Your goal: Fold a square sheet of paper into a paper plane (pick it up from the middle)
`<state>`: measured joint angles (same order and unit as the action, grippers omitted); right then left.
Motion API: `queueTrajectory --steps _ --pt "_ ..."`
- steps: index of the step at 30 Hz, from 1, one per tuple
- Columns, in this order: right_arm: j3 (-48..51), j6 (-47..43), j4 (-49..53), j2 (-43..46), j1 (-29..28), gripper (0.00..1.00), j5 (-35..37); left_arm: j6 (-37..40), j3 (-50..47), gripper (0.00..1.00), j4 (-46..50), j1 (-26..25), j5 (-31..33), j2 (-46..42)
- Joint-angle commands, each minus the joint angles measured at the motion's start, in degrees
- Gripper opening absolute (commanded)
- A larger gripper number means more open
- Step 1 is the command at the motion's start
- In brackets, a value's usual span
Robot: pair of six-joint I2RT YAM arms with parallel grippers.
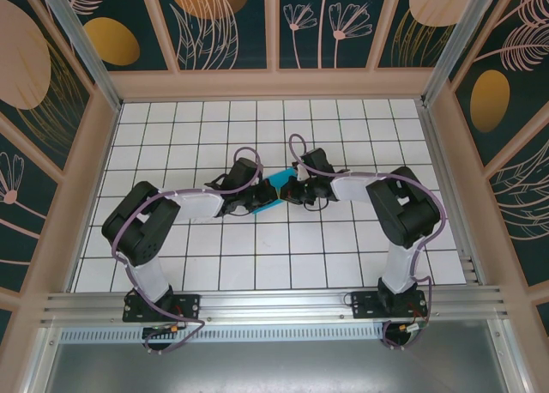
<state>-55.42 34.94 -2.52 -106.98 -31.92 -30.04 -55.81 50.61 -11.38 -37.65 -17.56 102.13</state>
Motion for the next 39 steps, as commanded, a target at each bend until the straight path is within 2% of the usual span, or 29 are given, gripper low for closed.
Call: queueTrajectory --steps 1,9,17,24,28,33,39 --pt "-1.71 -1.36 2.15 -1.71 0.28 0.04 0.61 -0.62 0.99 0.04 2.15 -0.40 0.03 0.97" --pt "-1.84 -1.60 3.02 -3.15 0.23 0.03 1.33 -0.97 0.87 0.00 3.14 -0.58 -0.45 2.47" --pt "-1.91 -2.11 3.34 -3.65 0.27 0.03 1.39 0.26 2.85 0.00 5.54 -1.16 -0.07 4.72" --pt "-1.68 -2.68 3.13 -3.59 0.28 0.03 1.26 0.81 2.70 0.00 8.34 -1.18 3.26 5.32" --pt "-1.61 -3.07 2.90 -3.61 0.26 0.03 1.08 0.97 2.63 0.00 7.77 -1.15 2.88 4.73" --pt "-1.60 -3.39 2.96 -3.62 0.24 0.03 1.03 0.80 1.04 0.00 1.62 -1.18 1.33 0.57" --pt "-1.40 -3.21 2.96 -4.02 0.27 0.03 0.91 1.31 2.22 0.00 3.71 -1.19 3.97 1.41"
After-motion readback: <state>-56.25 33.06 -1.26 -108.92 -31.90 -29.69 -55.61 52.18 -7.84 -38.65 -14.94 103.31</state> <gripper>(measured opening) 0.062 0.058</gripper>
